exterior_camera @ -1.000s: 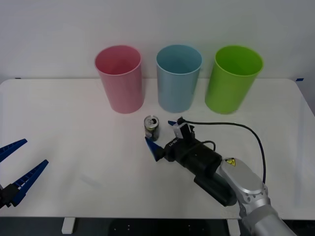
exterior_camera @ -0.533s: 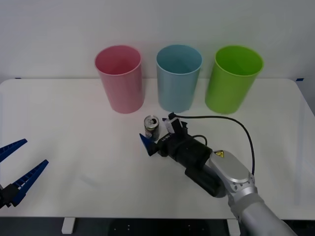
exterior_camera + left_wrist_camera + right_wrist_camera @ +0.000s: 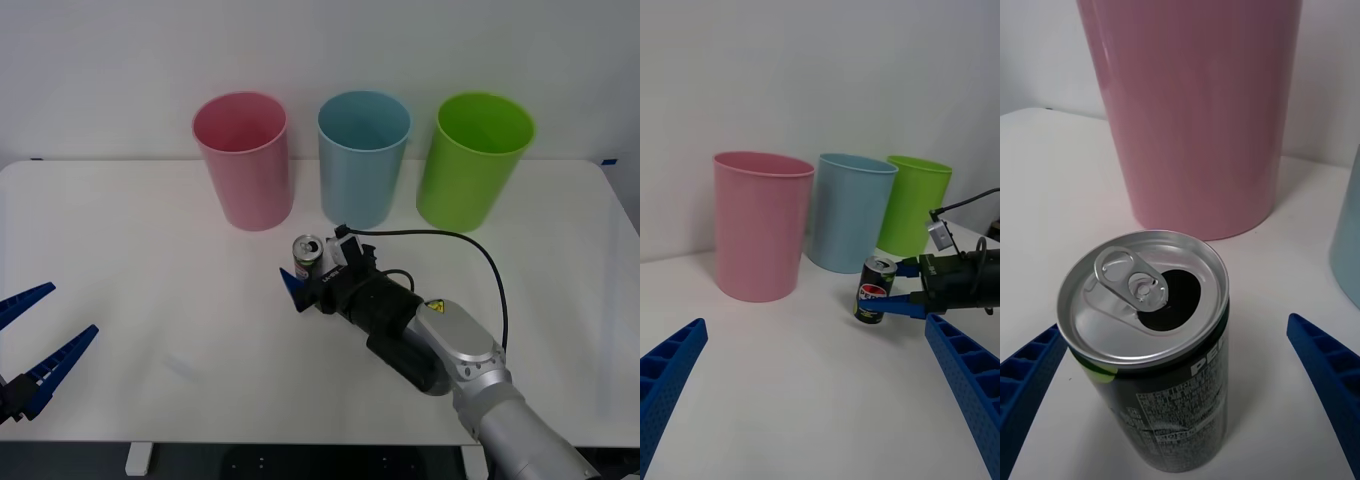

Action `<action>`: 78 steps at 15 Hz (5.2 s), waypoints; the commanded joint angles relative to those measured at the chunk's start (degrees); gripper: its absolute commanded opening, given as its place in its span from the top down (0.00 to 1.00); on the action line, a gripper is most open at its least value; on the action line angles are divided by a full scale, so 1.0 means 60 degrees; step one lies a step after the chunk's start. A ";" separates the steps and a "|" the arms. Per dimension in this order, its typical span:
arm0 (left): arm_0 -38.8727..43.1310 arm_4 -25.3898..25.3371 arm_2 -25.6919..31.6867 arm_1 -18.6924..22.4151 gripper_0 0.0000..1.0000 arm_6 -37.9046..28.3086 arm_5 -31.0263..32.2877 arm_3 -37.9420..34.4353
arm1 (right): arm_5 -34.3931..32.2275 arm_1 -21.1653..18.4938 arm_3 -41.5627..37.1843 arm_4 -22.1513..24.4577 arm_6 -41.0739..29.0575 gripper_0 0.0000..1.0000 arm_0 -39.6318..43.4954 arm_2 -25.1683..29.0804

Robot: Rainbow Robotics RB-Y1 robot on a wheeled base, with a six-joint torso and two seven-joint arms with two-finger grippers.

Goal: Grasp the object on the table and drop it into the matching bin: aluminum can to the light blue bin, PET bottle to the pink bin.

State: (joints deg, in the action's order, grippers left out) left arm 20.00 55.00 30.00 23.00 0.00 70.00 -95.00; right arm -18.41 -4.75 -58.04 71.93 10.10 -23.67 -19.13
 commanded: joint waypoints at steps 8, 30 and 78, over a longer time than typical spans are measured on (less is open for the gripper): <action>0.0000 0.0000 0.0000 0.0000 0.00 0.0000 0.0000 0.0000 | -0.0052 0.0001 -0.0009 -0.0093 -0.0073 1.00 0.0005 -0.0020; 0.0000 0.0000 0.0000 0.0000 0.00 0.0000 0.0000 0.0000 | -0.1883 -0.2123 -0.5429 -0.0664 -0.1933 1.00 0.2759 0.1255; 0.0000 0.0000 0.0000 0.0000 0.00 0.0000 0.0000 0.0000 | -0.1561 -0.0672 -0.1049 0.4653 -0.6035 1.00 -0.3672 0.4170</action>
State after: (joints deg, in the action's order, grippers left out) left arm 20.00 55.00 30.00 23.00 0.00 70.00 -95.00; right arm -28.13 -8.82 -64.71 99.77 -26.32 -45.51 5.89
